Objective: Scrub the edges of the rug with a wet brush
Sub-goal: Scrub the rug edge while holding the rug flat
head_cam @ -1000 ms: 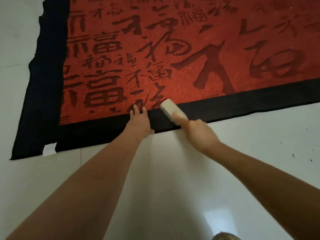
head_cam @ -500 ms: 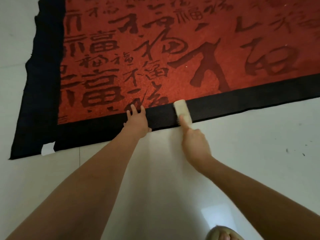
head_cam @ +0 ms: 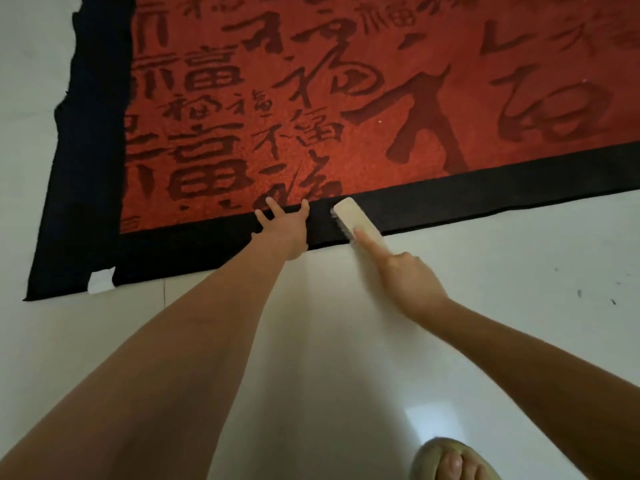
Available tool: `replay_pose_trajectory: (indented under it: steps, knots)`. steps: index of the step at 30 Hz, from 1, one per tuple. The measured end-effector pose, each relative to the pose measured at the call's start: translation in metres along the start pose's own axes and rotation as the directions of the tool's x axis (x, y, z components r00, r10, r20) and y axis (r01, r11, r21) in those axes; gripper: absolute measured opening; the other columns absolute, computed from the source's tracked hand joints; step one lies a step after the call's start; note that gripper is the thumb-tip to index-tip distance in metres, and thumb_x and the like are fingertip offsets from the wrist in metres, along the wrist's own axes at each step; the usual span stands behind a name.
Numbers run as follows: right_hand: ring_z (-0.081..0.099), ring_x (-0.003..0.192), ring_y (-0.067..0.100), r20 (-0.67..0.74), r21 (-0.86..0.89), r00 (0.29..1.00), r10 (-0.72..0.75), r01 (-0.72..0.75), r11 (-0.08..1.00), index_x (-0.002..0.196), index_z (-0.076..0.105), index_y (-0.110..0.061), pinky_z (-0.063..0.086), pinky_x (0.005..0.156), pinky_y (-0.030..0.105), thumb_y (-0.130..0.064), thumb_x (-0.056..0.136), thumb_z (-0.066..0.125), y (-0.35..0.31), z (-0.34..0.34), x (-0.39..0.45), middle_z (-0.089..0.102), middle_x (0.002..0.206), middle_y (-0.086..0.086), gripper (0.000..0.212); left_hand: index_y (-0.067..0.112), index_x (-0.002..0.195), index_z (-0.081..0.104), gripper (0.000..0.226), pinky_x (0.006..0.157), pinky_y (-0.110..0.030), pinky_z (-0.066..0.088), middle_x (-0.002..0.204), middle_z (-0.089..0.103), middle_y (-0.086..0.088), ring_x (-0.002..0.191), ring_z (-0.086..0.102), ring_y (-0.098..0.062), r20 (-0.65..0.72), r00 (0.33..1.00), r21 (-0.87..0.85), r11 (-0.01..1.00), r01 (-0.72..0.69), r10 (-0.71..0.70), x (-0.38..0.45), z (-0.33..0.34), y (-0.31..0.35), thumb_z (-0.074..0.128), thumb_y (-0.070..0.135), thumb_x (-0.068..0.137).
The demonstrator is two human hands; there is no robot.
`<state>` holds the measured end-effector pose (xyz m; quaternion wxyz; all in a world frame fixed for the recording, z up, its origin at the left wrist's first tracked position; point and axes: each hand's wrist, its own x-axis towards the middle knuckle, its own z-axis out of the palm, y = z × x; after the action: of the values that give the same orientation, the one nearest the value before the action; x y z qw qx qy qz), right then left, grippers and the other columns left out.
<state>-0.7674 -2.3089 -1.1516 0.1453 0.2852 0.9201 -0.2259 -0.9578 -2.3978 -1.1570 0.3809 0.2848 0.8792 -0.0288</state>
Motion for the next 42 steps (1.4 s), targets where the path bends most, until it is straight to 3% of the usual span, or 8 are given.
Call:
replay_pose_trajectory:
  steps: [4, 10, 14, 20, 26, 31, 37, 42]
  knots:
    - [0.051, 0.076, 0.033, -0.143, 0.114, 0.94, 0.309, -0.295, 0.949, 0.15, 0.005, -0.047, 0.041, 0.071, 0.037, -0.003, 0.09, 0.027, 0.034, -0.023, 0.007, 0.057, 0.093, 0.017, 0.078, 0.027, 0.156, -0.008, 0.082, 0.118, -0.06, 0.008, 0.154, -0.027, -0.029, 0.142, -0.016, -0.053, 0.035, 0.999, -0.013, 0.999, 0.041, -0.04, 0.0, -0.008, 0.007, 0.049, 0.01, 0.1]
    - [0.057, 0.083, 0.032, -0.016, 0.073, 1.0, -0.021, 0.022, 0.997, 0.147, -0.002, -0.055, 0.041, 0.075, 0.034, -0.008, 0.093, 0.03, 0.004, -0.005, 0.005, 0.052, 0.089, 0.01, 0.078, 0.007, 0.156, -0.004, 0.097, 0.119, -0.039, 0.012, 0.162, -0.012, -0.015, 0.15, -0.007, -0.031, -0.092, 0.981, -0.089, 0.98, -0.178, 0.17, 0.001, 0.002, 0.044, 0.066, 0.03, 0.092]
    - [0.054, 0.081, 0.035, -0.174, 0.103, 0.94, 0.293, -0.279, 0.955, 0.151, 0.013, -0.045, 0.042, 0.073, 0.038, -0.006, 0.093, 0.029, 0.047, -0.033, 0.025, 0.06, 0.102, 0.021, 0.071, 0.009, 0.157, 0.005, 0.095, 0.117, -0.04, 0.023, 0.164, -0.006, -0.012, 0.151, 0.005, -0.028, -0.138, 0.98, 0.009, 0.989, -0.145, 0.145, 0.006, 0.008, 0.049, 0.066, 0.039, 0.091]
    - [0.06, 0.091, 0.035, -0.08, 0.122, 0.997, -0.009, 0.019, 0.992, 0.148, 0.009, -0.053, 0.045, 0.076, 0.038, -0.015, 0.096, 0.032, 0.016, -0.011, 0.031, 0.057, 0.098, 0.013, 0.068, 0.013, 0.153, 0.018, 0.092, 0.107, -0.045, 0.037, 0.156, 0.02, -0.022, 0.14, 0.031, -0.04, -0.17, 0.985, 0.057, 0.998, -0.022, 0.031, 0.011, -0.002, 0.079, 0.073, 0.043, 0.085]
    - [0.057, 0.081, 0.038, -0.233, 0.102, 0.93, 0.284, -0.267, 0.958, 0.148, 0.026, -0.04, 0.041, 0.069, 0.041, -0.001, 0.091, 0.034, 0.072, -0.046, 0.051, 0.061, 0.097, 0.024, 0.07, 0.016, 0.157, 0.006, 0.099, 0.11, -0.047, 0.034, 0.16, 0.005, -0.025, 0.143, 0.024, -0.044, -0.128, 0.992, 0.136, 0.991, 0.001, 0.017, 0.012, 0.001, 0.079, 0.069, 0.046, 0.087]
    - [0.06, 0.086, 0.036, -0.101, -0.025, 0.994, -0.047, 0.045, 0.999, 0.15, 0.007, -0.049, 0.037, 0.065, 0.035, -0.008, 0.093, 0.036, 0.055, -0.023, 0.035, 0.058, 0.093, 0.014, 0.076, 0.025, 0.157, -0.002, 0.096, 0.117, -0.048, 0.024, 0.158, 0.004, -0.032, 0.145, 0.018, -0.045, -0.085, 0.993, 0.222, 0.973, -0.057, 0.077, 0.012, -0.004, 0.086, 0.064, 0.045, 0.091]
    - [0.06, 0.09, 0.041, -0.25, 0.18, 0.931, 0.267, -0.226, 0.957, 0.147, 0.029, -0.043, 0.044, 0.072, 0.042, -0.007, 0.094, 0.035, 0.088, -0.048, 0.058, 0.063, 0.099, 0.024, 0.065, 0.003, 0.145, 0.035, 0.091, 0.109, -0.048, 0.038, 0.148, 0.037, -0.023, 0.137, 0.035, -0.04, -0.102, 0.99, 0.17, 0.982, -0.083, 0.102, 0.019, -0.016, 0.107, 0.081, 0.042, 0.076]
    - [0.06, 0.089, 0.038, -0.18, 0.123, 0.983, 0.024, -0.001, 0.992, 0.148, 0.019, -0.048, 0.044, 0.071, 0.039, -0.011, 0.095, 0.035, 0.083, -0.034, 0.05, 0.062, 0.098, 0.018, 0.067, 0.002, 0.154, -0.006, 0.118, 0.118, -0.036, 0.022, 0.163, 0.005, -0.016, 0.15, 0.013, -0.027, -0.139, 0.964, -0.01, 0.973, -0.232, 0.228, 0.024, 0.0, 0.14, 0.079, 0.036, 0.08]
